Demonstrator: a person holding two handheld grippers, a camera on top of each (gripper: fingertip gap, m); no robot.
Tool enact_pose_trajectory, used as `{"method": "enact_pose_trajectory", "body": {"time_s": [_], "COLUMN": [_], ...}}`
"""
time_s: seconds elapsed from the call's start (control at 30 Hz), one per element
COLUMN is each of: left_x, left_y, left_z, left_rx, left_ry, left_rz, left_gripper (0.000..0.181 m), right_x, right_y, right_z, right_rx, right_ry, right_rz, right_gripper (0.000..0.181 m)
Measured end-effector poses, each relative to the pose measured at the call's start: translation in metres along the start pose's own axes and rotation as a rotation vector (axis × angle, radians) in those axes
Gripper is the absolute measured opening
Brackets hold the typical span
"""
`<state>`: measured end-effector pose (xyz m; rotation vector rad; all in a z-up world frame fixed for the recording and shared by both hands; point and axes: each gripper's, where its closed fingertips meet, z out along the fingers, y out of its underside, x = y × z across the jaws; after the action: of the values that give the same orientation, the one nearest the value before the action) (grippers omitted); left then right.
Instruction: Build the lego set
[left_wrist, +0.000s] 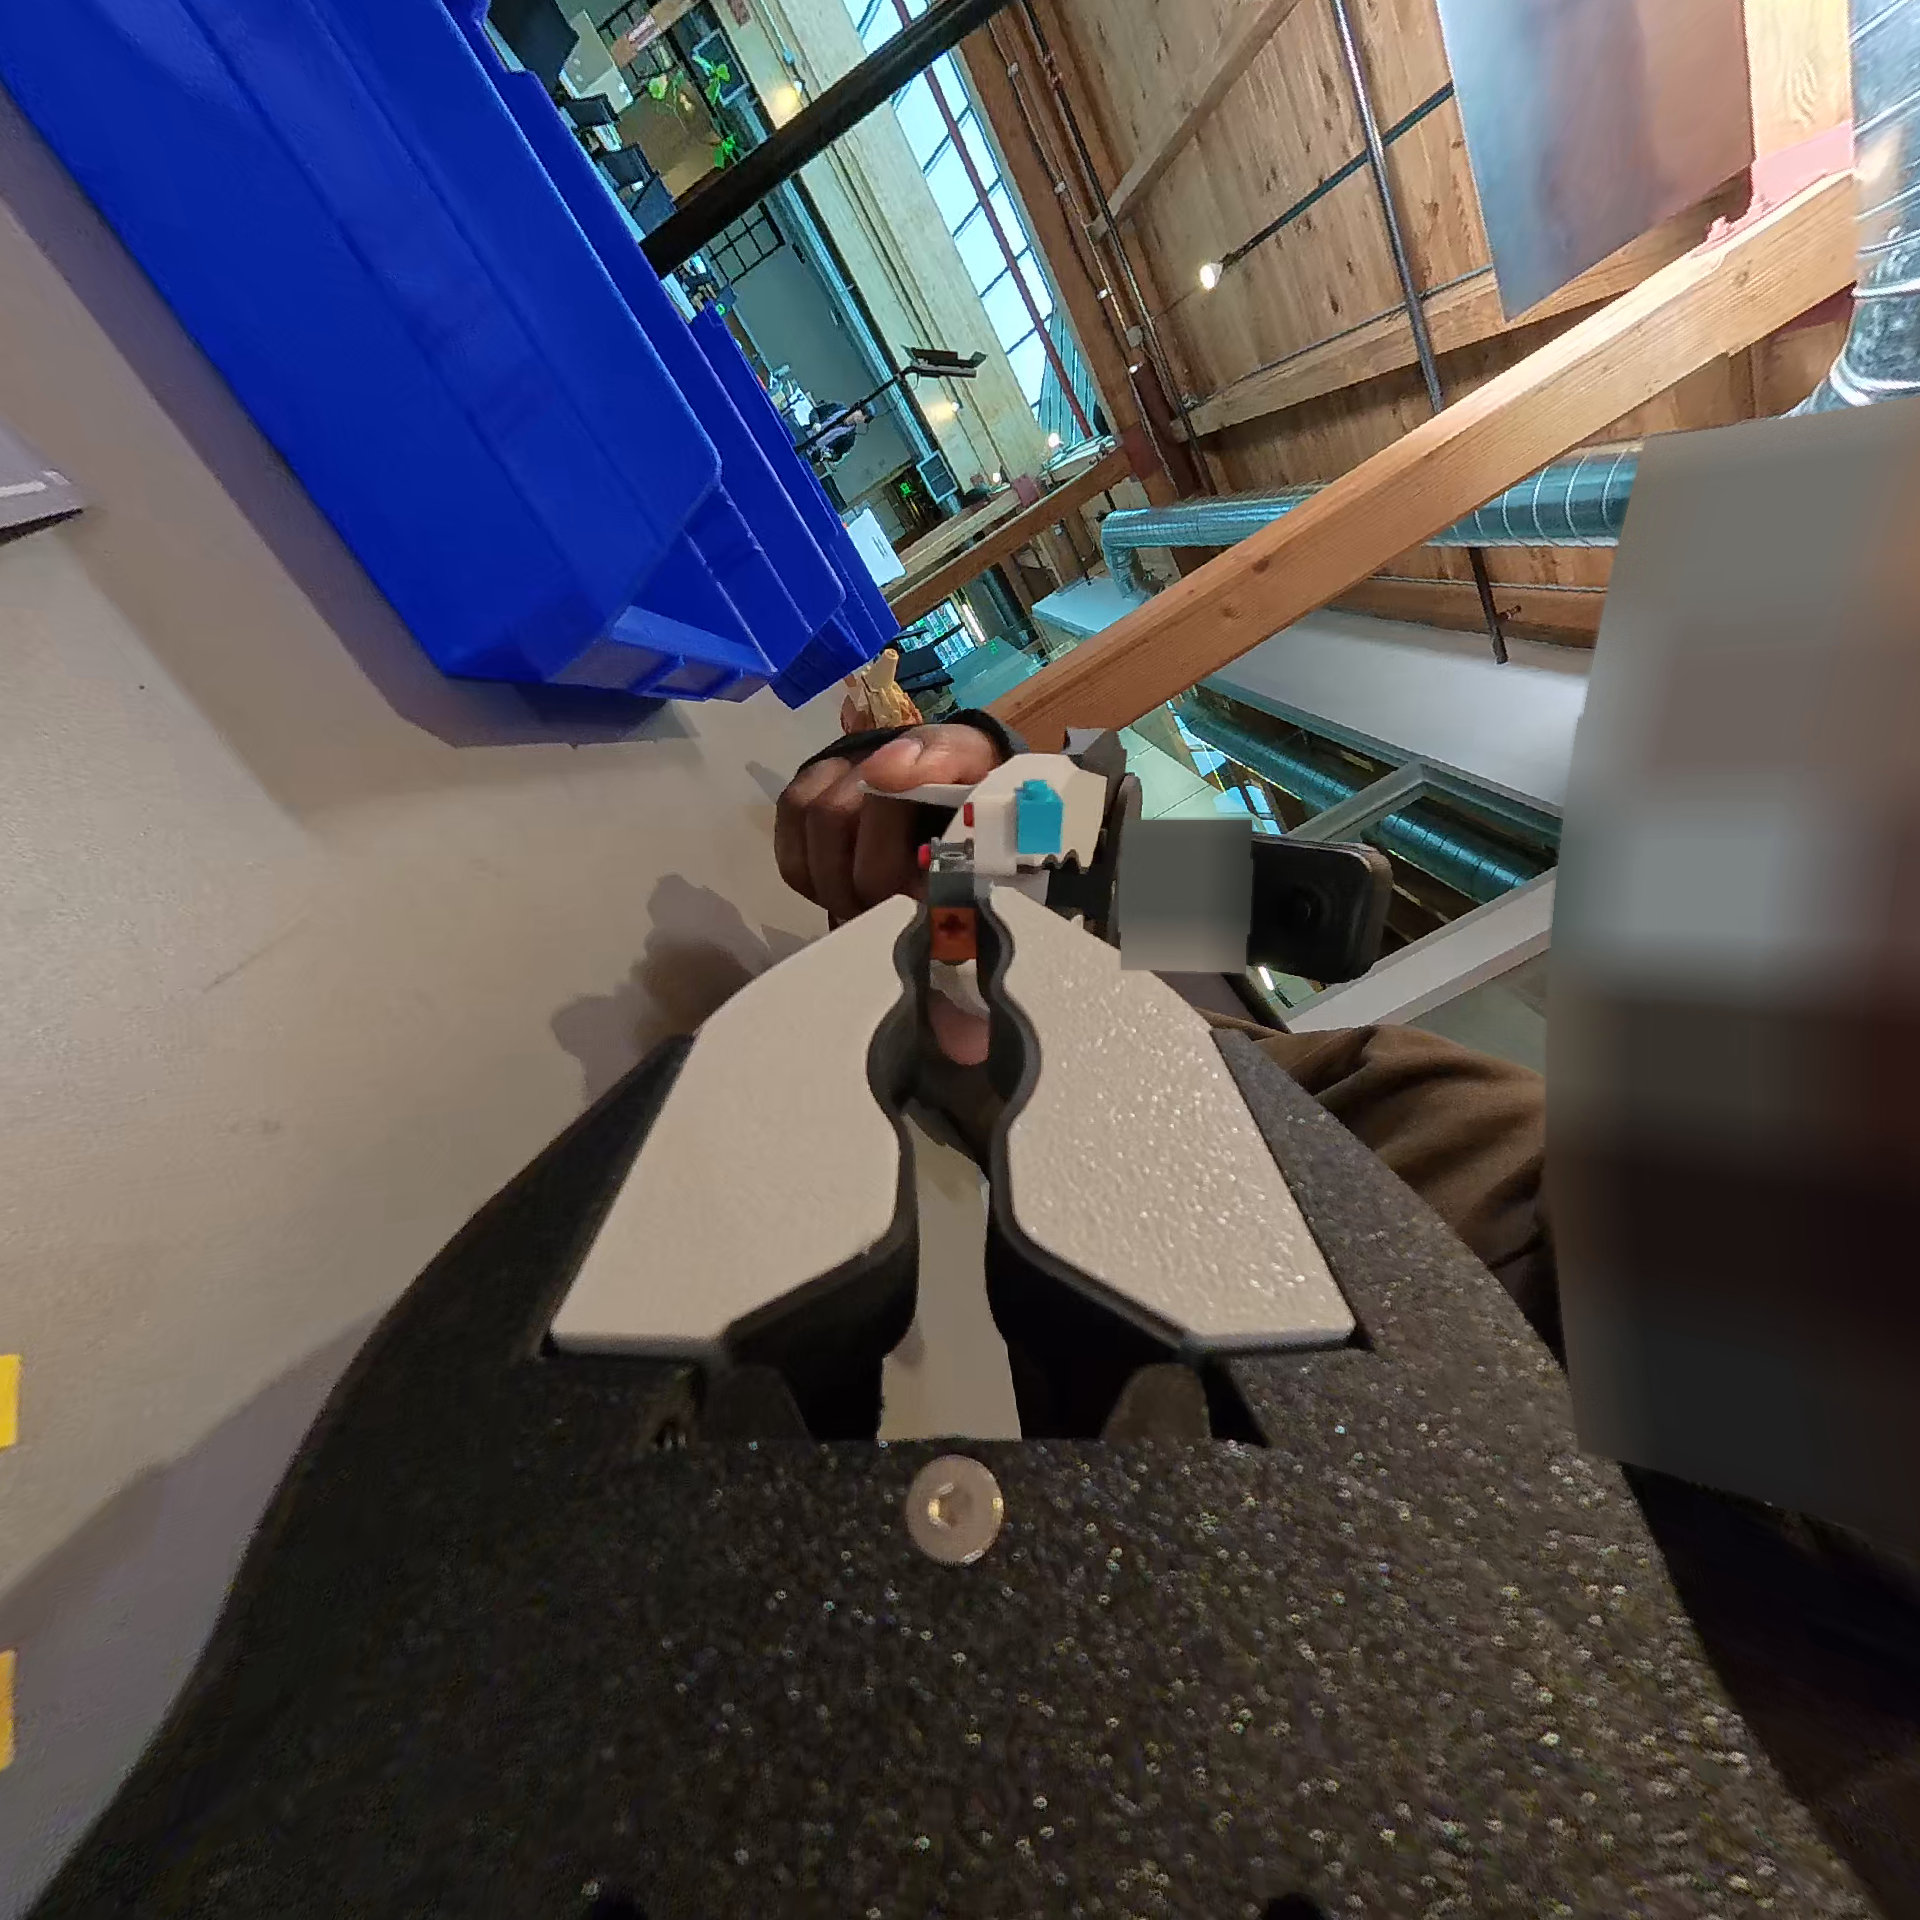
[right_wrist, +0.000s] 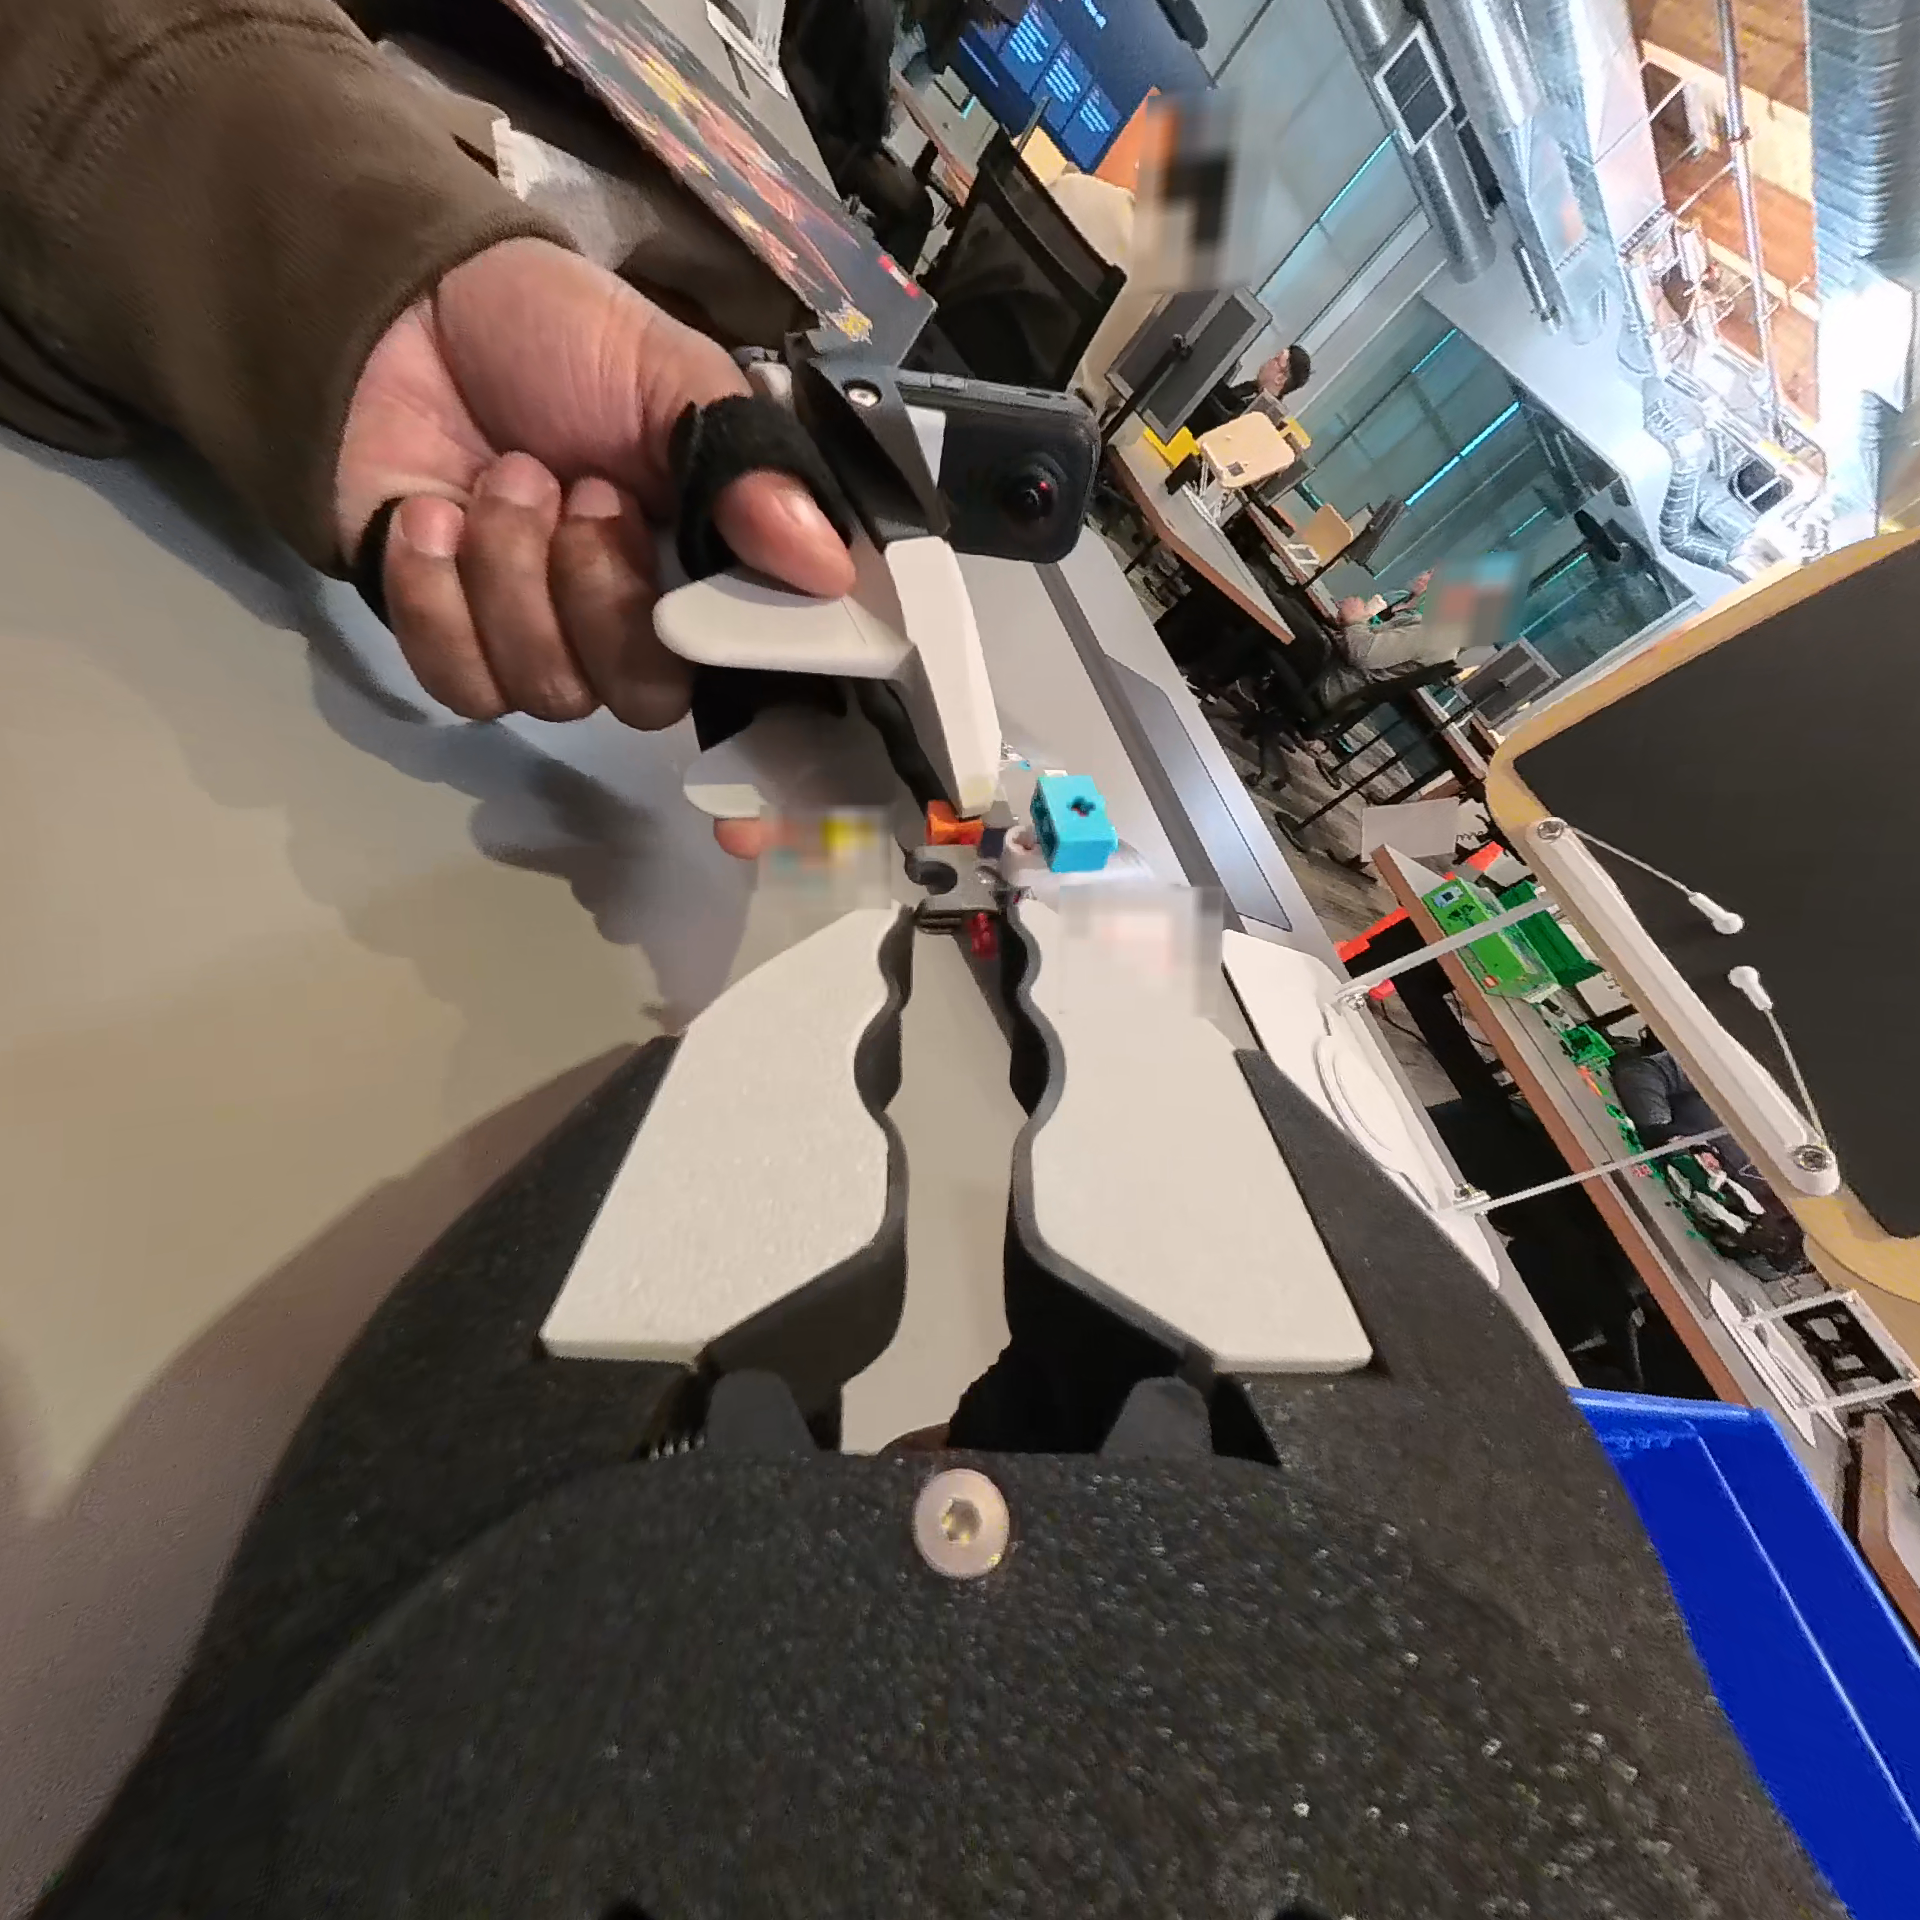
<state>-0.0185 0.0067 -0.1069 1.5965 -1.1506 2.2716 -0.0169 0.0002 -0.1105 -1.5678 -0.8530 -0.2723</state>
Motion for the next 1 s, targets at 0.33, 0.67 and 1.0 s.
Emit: {"method": "enact_pose_trajectory", "body": {"time_s": [0.33,0.67,1.0], "left_x": [-0.0019,-0.0044,-0.0065], "left_y": [0.0026,0.0036,-0.0022], "left_z": [0.0013,0.0018,0.0031], "left_rx": [-0.012,-0.007,0.077], "left_ry": [-0.003,-0.01,-0.013], "left_rz": [-0.004,-0.008,-0.003], "left_gripper": [0.008,0.008,0.008], "right_x": [-0.0042,-0.004,0.0017], "right_y": [0.0034,0.0055,0.0068], "right_z": [0.0023,0.003,0.0047], "right_rx": [-0.008,-0.012,-0.011], "right_ry": [-0.031,-0.014,0.029], "right_rz": [0.019,0.008,0.051], "right_gripper": [0.018,0.015,0.015]}}
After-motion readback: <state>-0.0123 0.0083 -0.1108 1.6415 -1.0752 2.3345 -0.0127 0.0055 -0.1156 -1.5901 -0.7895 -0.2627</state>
